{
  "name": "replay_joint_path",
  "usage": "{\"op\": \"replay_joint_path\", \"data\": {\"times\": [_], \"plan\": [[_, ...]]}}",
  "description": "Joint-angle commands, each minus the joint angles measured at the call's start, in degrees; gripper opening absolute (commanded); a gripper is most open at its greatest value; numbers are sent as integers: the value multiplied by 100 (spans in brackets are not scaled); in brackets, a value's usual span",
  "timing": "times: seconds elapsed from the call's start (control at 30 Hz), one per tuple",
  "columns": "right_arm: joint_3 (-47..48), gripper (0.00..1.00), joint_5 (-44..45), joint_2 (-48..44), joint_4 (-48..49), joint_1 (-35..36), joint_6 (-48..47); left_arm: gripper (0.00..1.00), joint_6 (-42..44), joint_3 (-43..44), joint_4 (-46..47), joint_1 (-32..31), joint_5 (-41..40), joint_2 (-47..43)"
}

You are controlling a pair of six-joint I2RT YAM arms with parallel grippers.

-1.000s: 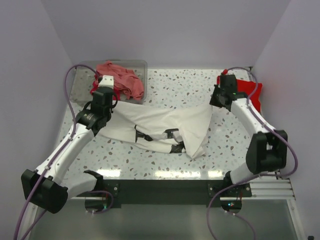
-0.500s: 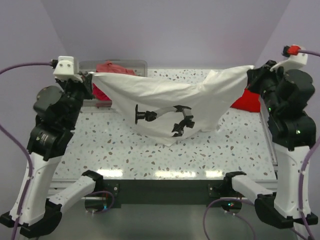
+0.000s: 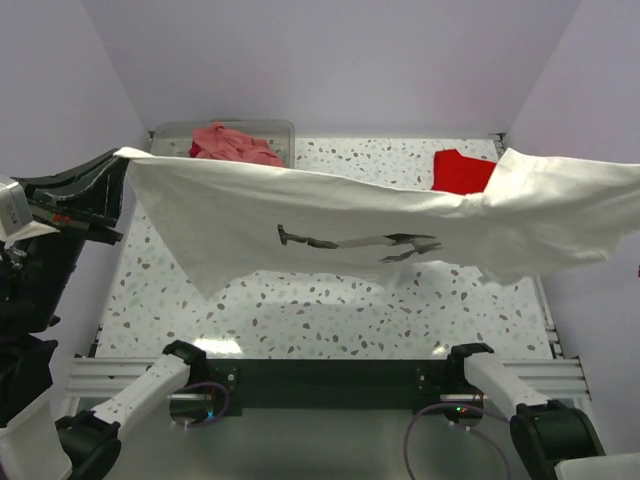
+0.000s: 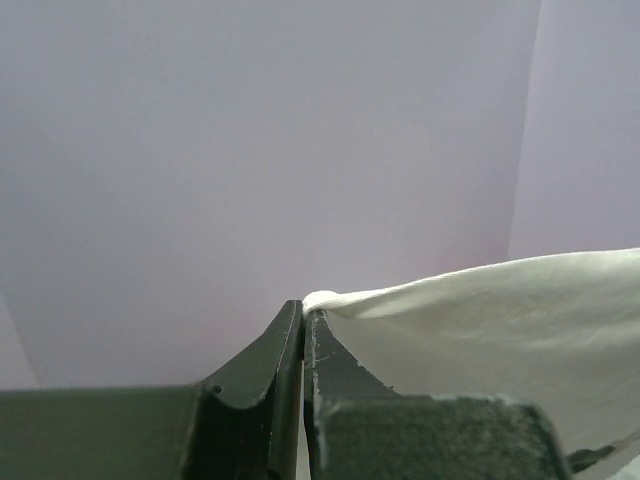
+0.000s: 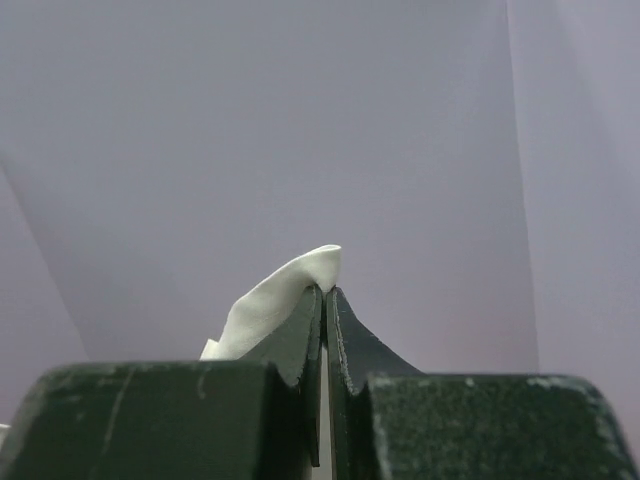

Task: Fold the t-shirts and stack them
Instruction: Flatten the tshirt out

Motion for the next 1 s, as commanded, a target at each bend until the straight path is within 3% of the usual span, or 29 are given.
{"op": "replay_joint_path", "data": {"times": [0.0,0.2,0.47,0.67,0.97], "plan": [[-92,0,98,178,-123,96,-188,0,-50,92,-244,47,292,67],[-980,0,387,344,264,614,-258,0,-61,-785,-7,47,-323,365],[-1947,0,704,950,686,676,-522,0,44,-1964,494,47,-1227,1077],[-1764,0,713,1294,713,668,-593,0,53,-1825,555,47,-1431,1377],[-1351,0,458,978,494,659,-522,0,255,-1578,398,47,-949,815]]}}
